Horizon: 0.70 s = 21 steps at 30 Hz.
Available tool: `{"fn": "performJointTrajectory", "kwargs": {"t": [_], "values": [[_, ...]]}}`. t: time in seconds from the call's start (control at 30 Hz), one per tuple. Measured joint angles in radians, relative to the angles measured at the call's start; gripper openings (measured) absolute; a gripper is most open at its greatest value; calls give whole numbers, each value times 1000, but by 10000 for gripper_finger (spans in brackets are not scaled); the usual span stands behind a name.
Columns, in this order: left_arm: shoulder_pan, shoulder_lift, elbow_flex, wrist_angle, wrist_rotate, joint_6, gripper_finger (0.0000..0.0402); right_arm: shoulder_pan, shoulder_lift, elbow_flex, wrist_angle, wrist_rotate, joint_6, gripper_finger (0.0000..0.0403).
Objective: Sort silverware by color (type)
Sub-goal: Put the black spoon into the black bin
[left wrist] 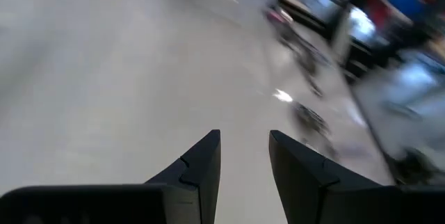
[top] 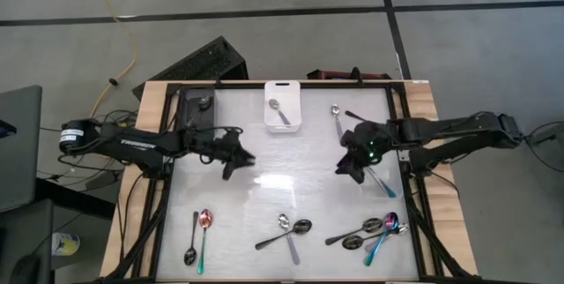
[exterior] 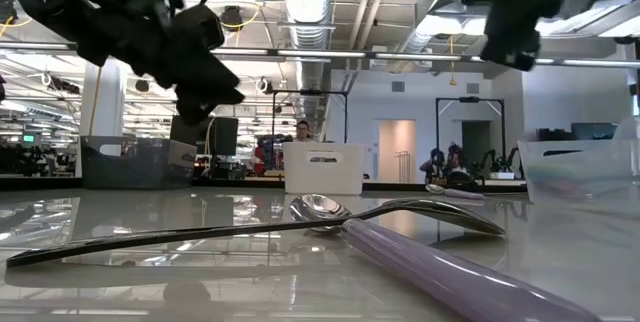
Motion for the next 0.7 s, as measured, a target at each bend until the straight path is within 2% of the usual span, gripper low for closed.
{"fn": "performJointTrajectory", "kwargs": {"t": [0.1, 0.23, 0.37, 0.43, 0.57, 0.7], "values": [[-74, 0, 0, -13, 33, -39, 108, 34, 35, 0, 94, 33, -67, 171], [-208, 0, 9, -28, 34, -74, 108, 55, 98, 0, 178, 48, -133, 171], [-365, 0, 62, -111, 7, -113, 108, 56, 156, 0, 215, 48, -143, 171], [-450, 0, 110, -175, -56, -117, 108, 56, 181, 0, 222, 48, -143, 171], [-592, 33, 234, -276, -257, -45, 108, 56, 218, 0, 226, 48, -143, 171], [-661, 133, 343, -307, -420, 47, 108, 56, 231, 0, 233, 48, -143, 171]]}}
